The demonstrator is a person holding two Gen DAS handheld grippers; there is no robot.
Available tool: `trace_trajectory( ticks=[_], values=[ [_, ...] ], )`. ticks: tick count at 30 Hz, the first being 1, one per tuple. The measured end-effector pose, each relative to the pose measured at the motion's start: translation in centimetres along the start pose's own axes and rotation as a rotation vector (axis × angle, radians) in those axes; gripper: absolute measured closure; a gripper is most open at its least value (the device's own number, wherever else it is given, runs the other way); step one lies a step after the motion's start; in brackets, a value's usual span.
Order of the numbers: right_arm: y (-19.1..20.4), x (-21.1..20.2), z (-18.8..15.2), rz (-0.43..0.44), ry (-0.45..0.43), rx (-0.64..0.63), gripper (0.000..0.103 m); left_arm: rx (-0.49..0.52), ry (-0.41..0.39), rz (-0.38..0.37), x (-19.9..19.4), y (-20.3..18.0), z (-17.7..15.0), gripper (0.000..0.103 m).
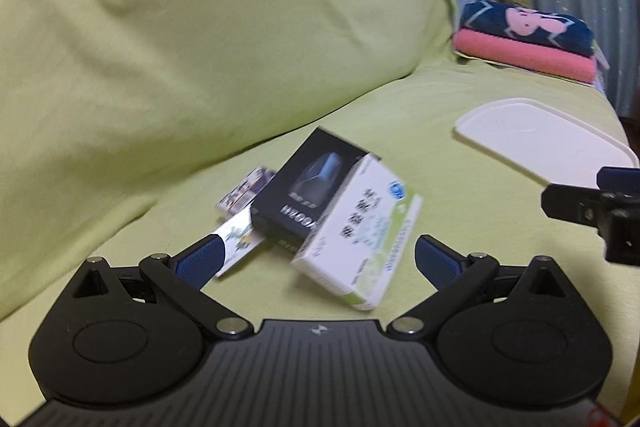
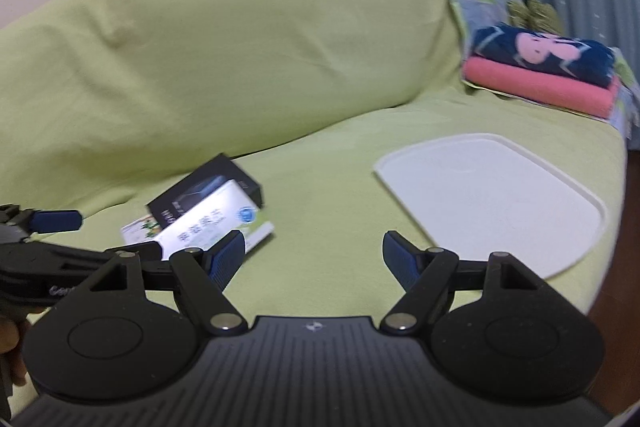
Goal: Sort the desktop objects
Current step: 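Move both tools toward the white and black boxes on the sofa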
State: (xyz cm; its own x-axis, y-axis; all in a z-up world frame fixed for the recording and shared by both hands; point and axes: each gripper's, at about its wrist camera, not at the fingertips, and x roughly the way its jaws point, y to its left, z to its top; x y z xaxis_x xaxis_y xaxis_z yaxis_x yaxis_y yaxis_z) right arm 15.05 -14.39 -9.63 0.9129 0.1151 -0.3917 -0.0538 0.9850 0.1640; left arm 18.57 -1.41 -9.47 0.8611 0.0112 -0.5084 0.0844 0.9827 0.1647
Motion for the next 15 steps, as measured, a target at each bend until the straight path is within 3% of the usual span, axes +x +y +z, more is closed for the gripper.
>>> trace_trajectory(
  ticks=[4, 15],
  values=[
    [1.1, 0.7, -0.3, 0.043, -0.007, -0.060, 0.030, -0.065, 0.025, -0.004, 0.8, 1.5, -0.5, 0.002],
    [2.4, 2.8, -1.2, 0.059, 0.103, -0.147, 0.030, -0.090, 0.090, -0.049, 2.8, 2.6, -1.4, 0.012]
  ],
)
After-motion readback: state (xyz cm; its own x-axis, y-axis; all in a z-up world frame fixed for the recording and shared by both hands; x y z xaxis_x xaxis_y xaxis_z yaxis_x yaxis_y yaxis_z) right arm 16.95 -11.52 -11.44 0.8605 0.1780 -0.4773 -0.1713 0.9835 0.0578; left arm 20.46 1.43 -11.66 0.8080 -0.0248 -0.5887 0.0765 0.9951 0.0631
